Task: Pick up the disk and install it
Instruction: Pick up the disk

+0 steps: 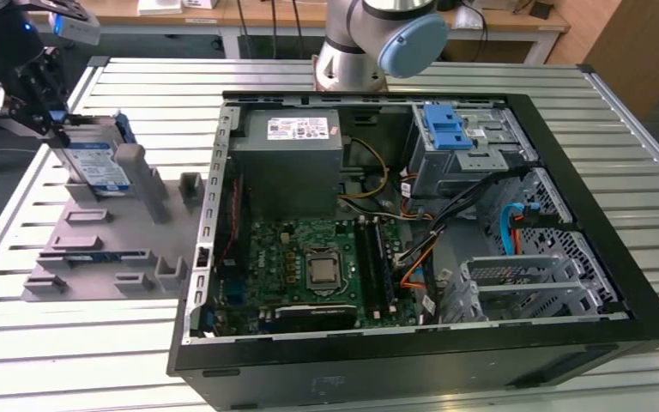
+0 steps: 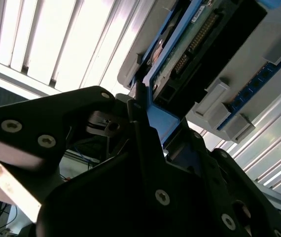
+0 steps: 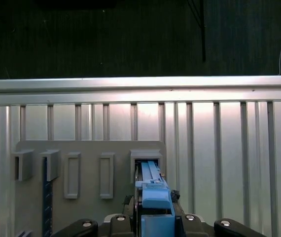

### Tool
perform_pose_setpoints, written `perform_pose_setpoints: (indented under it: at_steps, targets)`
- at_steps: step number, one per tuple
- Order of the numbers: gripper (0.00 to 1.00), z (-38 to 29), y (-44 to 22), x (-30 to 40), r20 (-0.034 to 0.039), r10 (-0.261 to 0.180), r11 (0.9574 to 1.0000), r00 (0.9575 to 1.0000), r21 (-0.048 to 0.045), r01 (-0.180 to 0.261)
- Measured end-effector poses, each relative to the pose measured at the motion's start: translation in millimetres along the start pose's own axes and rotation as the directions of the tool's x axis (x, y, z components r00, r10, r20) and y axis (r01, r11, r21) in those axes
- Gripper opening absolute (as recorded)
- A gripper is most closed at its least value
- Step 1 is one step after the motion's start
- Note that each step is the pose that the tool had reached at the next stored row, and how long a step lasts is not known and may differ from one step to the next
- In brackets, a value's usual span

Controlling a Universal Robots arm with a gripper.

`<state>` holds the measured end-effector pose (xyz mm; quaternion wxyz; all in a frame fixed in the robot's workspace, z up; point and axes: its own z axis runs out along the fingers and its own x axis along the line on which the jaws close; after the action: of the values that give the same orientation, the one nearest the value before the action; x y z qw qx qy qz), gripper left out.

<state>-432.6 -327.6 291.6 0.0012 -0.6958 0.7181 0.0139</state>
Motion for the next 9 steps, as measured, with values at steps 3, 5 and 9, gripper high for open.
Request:
perform_pose_setpoints:
  at_steps: [3,5,9]
  targets:
    - [0.36,-1.4,0.0,0.0,0.0001,0.0,1.0,1.0,0.0003,0.0]
    - [0.36,-2.6,0.1,-0.1,-0.0002,0.0,1.0,1.0,-0.0003,0.0]
    - [0.36,-6.1,0.1,-0.1,-0.0001,0.0,1.0,1.0,-0.0001,0.0]
